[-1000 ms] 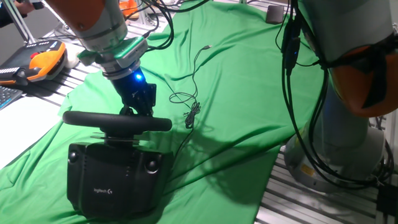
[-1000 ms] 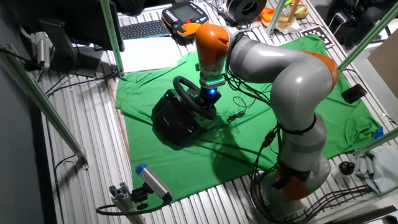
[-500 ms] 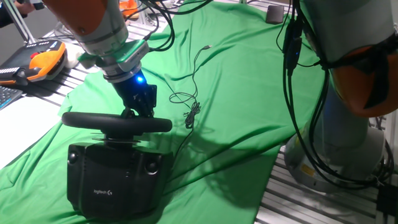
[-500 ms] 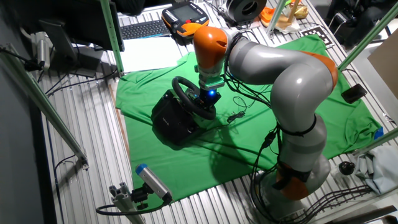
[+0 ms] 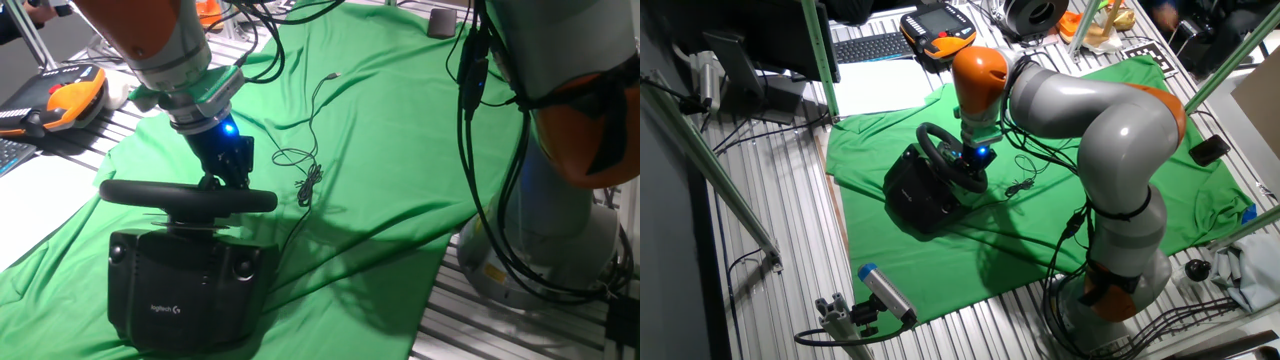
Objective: Rotate the steering wheel 90 degrees counterclockwise
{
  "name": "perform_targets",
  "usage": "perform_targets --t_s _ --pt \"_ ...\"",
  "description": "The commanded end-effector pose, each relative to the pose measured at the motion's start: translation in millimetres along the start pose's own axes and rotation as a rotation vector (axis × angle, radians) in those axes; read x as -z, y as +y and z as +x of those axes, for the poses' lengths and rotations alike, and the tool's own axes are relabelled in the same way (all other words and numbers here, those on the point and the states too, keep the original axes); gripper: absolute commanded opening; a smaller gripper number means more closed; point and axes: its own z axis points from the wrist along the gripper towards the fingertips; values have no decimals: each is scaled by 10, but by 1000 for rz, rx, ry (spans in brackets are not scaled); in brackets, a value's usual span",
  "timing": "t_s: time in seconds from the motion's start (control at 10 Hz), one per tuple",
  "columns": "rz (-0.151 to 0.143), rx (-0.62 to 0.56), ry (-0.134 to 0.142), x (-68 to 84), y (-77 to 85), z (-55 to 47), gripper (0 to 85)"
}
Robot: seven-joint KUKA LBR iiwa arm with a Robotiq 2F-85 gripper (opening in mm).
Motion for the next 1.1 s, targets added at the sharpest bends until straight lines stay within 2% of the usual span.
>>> perform_targets --t_s 0.0,0.4,0.7,1.0 --pt "3 1 -7 -7 3 -10 0" --pt "-11 10 -29 -77 10 -92 0" --pt "-18 18 -37 -102 9 -140 0" --pt "-34 32 -43 -102 7 -235 0"
